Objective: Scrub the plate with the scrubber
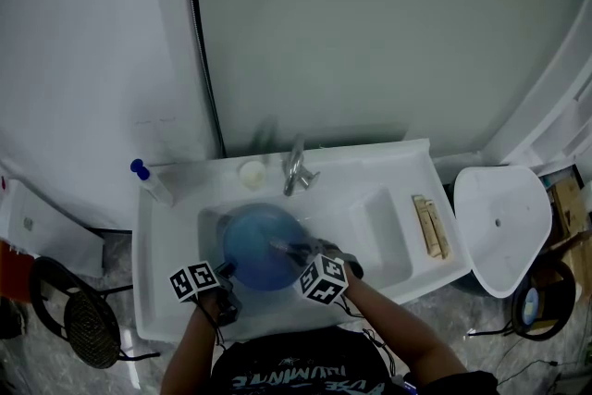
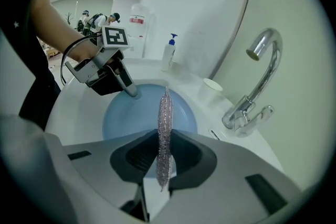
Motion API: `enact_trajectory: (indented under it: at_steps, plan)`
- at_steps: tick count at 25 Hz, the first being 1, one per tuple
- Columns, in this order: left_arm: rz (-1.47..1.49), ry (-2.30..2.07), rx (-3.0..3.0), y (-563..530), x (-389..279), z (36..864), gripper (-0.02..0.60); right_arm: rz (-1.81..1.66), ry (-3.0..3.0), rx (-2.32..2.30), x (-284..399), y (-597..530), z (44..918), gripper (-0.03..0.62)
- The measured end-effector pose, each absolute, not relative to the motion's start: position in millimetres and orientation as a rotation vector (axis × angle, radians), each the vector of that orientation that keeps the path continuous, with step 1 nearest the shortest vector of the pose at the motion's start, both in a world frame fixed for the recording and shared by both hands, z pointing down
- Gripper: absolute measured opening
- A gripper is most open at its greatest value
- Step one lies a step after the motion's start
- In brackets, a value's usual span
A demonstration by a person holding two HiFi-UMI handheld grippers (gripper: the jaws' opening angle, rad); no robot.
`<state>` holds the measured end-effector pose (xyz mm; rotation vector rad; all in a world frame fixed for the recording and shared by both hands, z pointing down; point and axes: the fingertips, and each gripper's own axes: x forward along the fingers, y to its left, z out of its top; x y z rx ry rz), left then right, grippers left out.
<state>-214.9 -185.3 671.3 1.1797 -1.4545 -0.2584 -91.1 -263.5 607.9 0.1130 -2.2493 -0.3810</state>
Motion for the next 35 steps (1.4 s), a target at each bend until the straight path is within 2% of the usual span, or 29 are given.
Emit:
enact_trajectory:
  at_steps: [20, 35]
  plan:
    - [0.009, -1.446, 1.144, -175, -209, 725, 0.058, -0.228, -2.177, 0.165, -57, -259, 648, 0.078]
    - [0.322, -1.475, 1.200, -178, -198, 758, 0.059, -0.133, -2.170, 0.199, -39, -265, 658, 0.078]
